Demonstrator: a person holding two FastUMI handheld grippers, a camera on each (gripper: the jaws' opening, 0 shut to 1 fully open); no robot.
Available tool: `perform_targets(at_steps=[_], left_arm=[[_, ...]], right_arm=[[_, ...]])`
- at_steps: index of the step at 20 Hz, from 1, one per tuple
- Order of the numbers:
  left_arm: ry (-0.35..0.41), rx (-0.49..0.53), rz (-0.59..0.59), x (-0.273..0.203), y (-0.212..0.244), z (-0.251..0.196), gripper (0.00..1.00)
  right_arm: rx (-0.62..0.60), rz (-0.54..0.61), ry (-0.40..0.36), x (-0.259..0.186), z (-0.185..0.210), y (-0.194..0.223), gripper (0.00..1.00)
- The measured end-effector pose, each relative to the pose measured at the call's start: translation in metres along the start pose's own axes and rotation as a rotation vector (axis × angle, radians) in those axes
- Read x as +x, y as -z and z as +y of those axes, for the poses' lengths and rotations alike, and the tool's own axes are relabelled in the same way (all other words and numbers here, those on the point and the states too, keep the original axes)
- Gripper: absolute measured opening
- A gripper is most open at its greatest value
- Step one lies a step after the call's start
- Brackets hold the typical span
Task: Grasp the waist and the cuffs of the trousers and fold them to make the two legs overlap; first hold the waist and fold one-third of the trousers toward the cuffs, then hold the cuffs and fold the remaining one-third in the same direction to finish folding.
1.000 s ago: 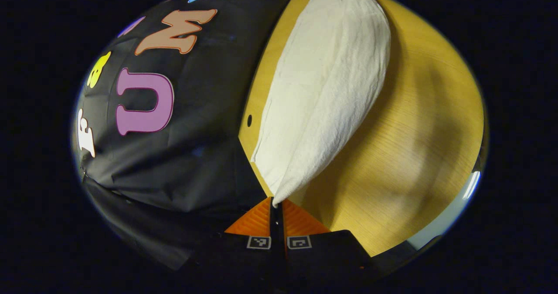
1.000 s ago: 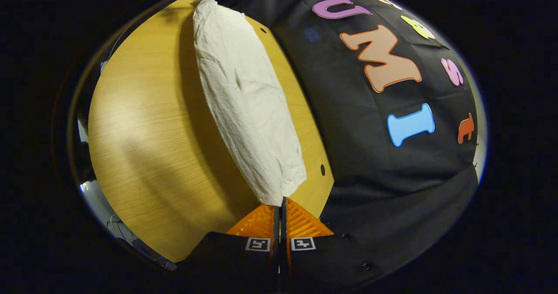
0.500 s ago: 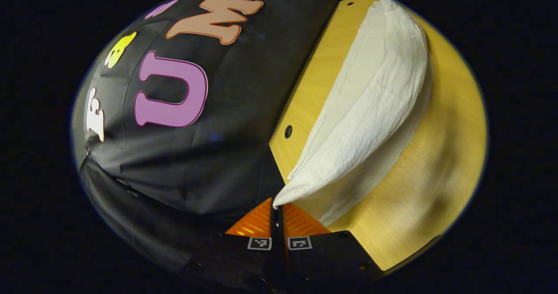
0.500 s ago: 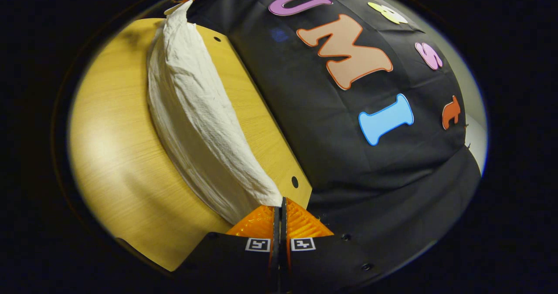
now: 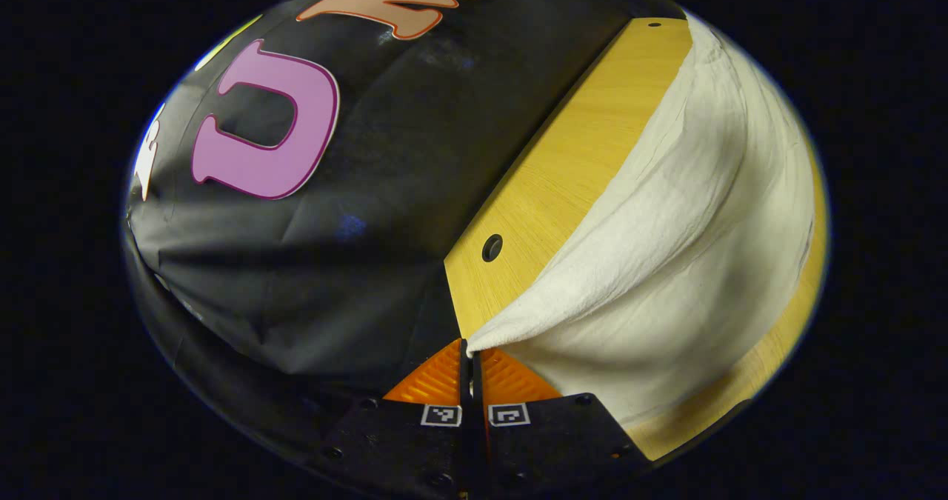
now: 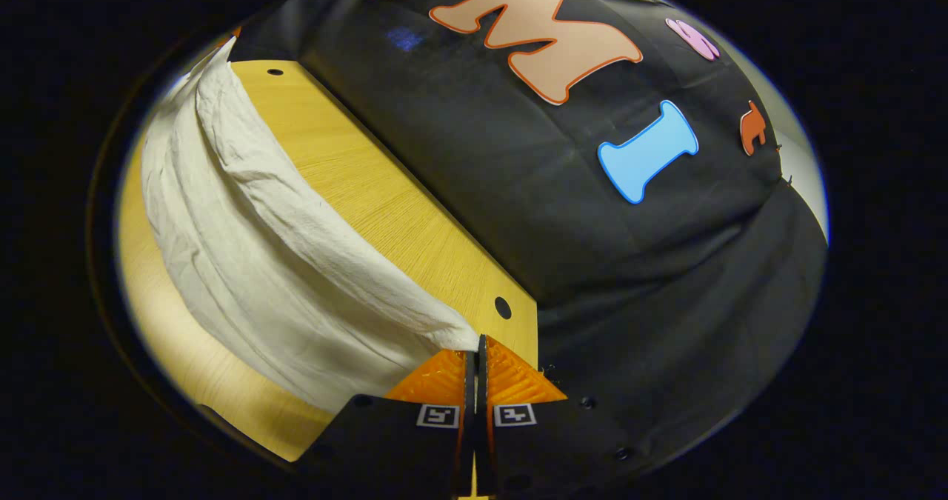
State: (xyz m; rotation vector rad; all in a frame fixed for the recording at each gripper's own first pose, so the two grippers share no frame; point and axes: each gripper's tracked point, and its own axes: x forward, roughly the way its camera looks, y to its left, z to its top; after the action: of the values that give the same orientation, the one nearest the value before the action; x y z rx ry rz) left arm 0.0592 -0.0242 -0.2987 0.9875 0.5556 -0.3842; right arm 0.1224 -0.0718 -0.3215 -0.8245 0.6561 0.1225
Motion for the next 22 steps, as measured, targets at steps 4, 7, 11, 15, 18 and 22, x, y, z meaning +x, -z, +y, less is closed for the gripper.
perform_targets(at_steps=[4, 7, 11, 15, 18, 22], left_arm=[[0.049, 0.025, -0.01, 0.047, -0.001, -0.022, 0.0], [0.101, 0.011, -0.041, 0.063, -0.005, -0.037, 0.0], [0.163, -0.092, -0.073, 0.058, -0.012, -0.056, 0.94], [0.105, -0.231, -0.114, 0.028, -0.028, -0.045, 0.95], [0.095, -0.383, -0.129, -0.004, -0.04, -0.045, 0.95], [0.093, -0.516, -0.174, -0.037, -0.063, -0.042, 0.95]], right_arm=[[-0.029, 0.059, 0.015, 0.036, 0.026, 0.0, 0.0], [0.023, 0.104, -0.013, 0.046, 0.043, 0.006, 0.08], [0.165, 0.128, -0.01, 0.033, 0.043, 0.018, 0.81], [0.394, 0.122, -0.006, 0.006, 0.024, 0.029, 1.0], [0.529, 0.128, -0.007, -0.006, 0.016, 0.051, 0.98], [0.689, 0.181, -0.026, -0.005, 0.011, 0.09, 1.0]])
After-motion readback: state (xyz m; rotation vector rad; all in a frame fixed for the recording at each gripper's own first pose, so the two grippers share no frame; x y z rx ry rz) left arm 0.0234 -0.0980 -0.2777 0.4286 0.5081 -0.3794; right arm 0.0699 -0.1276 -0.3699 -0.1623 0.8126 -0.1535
